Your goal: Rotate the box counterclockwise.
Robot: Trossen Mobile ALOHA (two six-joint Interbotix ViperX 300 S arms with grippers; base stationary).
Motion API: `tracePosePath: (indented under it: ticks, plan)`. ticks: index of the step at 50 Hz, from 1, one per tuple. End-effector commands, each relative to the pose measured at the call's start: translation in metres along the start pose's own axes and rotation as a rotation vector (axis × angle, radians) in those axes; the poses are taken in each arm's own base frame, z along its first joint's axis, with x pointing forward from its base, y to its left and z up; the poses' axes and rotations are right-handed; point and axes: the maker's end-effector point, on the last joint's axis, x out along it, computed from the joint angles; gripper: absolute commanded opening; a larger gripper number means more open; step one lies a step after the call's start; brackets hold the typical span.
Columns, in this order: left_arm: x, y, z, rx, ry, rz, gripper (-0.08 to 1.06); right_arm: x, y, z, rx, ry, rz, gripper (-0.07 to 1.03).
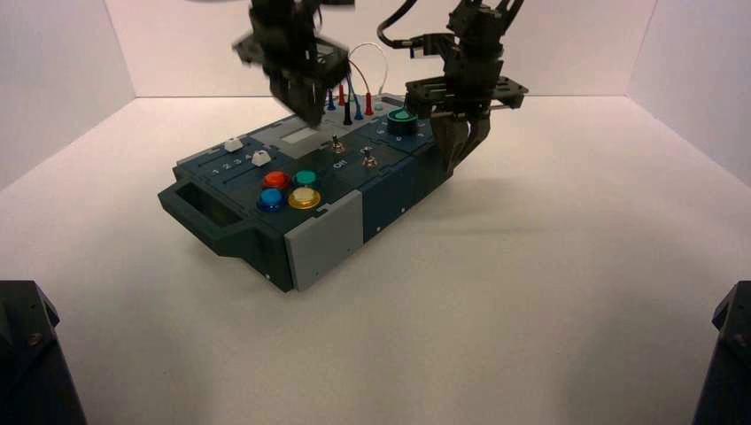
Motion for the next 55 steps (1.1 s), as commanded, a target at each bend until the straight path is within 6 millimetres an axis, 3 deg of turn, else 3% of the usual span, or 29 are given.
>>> tracePosePath:
  ticks: [1,8,11,18,23,24,27,37,38,43,55]
  plan:
    - [-0.045,0.006,0.039,0.013,-0.138,0.025,-0.03,-0.007,0.004,0.008,0.001,-0.047,0.005,-0.02]
    - [-0.071,0.028,0.052,0.006,-0.2,0.072,-0.03,-0.002,0.003,0.009,0.001,-0.05,0.004,-0.02]
    - [-0.078,0.051,0.047,-0.039,-0.191,0.098,-0.03,-0.002,0.003,0.01,0.001,-0.052,0.004,-0.02]
    - [-0.072,0.085,0.024,-0.115,-0.12,0.127,-0.03,-0.003,0.003,0.015,-0.001,-0.067,0.005,-0.02]
    - [-0.067,0.097,0.015,-0.132,-0.097,0.142,-0.03,-0.003,0.003,0.017,0.001,-0.069,0.005,-0.02]
    - [-0.061,0.11,0.006,-0.145,-0.069,0.16,-0.03,-0.004,0.004,0.019,-0.001,-0.075,0.005,-0.02]
    - [-0.053,0.118,-0.001,-0.156,-0.037,0.167,-0.03,-0.004,0.004,0.021,-0.003,-0.076,0.005,-0.02]
    - [-0.021,0.118,-0.017,-0.163,0.059,0.146,-0.03,-0.003,0.004,0.024,-0.006,-0.078,0.005,-0.02]
    - [-0.008,0.116,-0.024,-0.162,0.096,0.135,-0.03,-0.003,0.003,0.025,-0.007,-0.078,0.003,-0.02]
    - [0.01,0.113,-0.037,-0.161,0.151,0.12,-0.03,-0.001,0.003,0.026,-0.007,-0.075,0.003,-0.02]
    - [0.032,0.104,-0.061,-0.118,0.257,0.105,-0.03,0.004,0.002,0.026,-0.013,-0.066,0.0,-0.02]
